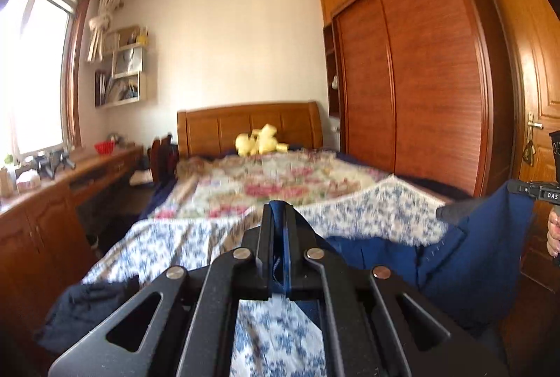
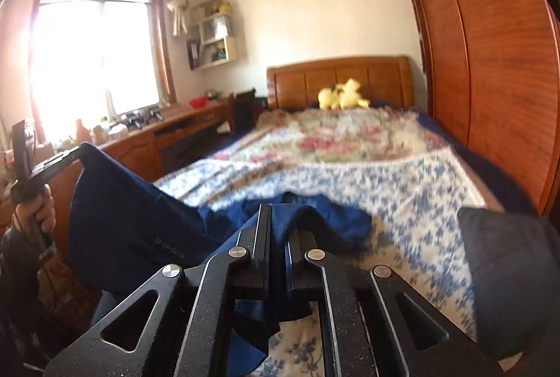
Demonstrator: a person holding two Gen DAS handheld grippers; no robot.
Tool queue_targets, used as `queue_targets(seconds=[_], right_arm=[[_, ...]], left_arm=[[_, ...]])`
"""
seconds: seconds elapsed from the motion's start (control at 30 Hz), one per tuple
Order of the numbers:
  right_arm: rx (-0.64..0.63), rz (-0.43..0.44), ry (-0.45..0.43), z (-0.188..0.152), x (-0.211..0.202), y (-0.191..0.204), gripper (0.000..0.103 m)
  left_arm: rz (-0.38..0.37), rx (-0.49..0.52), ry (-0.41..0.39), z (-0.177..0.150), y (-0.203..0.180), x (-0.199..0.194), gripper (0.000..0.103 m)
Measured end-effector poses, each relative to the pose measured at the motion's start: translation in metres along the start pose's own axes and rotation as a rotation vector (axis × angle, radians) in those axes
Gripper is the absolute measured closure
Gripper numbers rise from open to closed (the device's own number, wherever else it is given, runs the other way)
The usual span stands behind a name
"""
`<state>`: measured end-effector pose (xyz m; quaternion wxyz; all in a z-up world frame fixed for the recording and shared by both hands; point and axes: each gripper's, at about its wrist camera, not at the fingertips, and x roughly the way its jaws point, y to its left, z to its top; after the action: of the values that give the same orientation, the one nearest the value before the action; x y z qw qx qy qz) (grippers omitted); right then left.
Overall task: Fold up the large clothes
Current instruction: 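Grasp the hem with both tools, lift and fold it toward the collar, release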
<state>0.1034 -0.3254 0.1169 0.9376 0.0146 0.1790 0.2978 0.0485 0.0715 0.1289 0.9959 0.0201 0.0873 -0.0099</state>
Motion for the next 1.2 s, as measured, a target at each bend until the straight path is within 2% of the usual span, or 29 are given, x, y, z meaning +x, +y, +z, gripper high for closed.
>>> queue_targets(seconds=[0.2,0.33,0.53,0.63,0.73,0.93,1.07,1.2], right_arm=[[-0.049,-0.01,-0.08,0.034,-0.046,0.01,0.1],[-0.071,-0.05,-0.074,0.042,-0.044,0.003,0.1],[-0.089,-0.103,0.067,0.017,0.033,-0.025,0.1],[-0.1,-0.128,0.128,-0.002,0.081,-0.039,0.1],[-0.109,-0.173,0.149,-0.014,0.126,-0.053,0.1],[-0.079,-0.267,0.132,-0.016,0.179,-0.085,0.099],[-0.058,-0.287,0.213,-0.031,0.216,-0.102,0.099],[-0.089,-0.31,0.291,-0.06,0.238,-0.106,0.097]], left_arm=[[0.002,0.011,-0.058,0.031,0.006,-0.019,0.101],[-0.005,0.007,-0.004,0.027,0.011,0.006,0.101],[0.011,0.003,0.149,-0.016,0.018,0.087,0.101],[0.037,-0.009,0.192,-0.033,0.025,0.125,0.101],[0.051,-0.03,0.223,-0.043,0.029,0.161,0.101],[0.051,-0.032,0.26,-0.06,0.028,0.206,0.1],[0.041,-0.034,0.318,-0.09,0.025,0.234,0.098],[0.038,-0.013,0.341,-0.121,0.016,0.244,0.098]])
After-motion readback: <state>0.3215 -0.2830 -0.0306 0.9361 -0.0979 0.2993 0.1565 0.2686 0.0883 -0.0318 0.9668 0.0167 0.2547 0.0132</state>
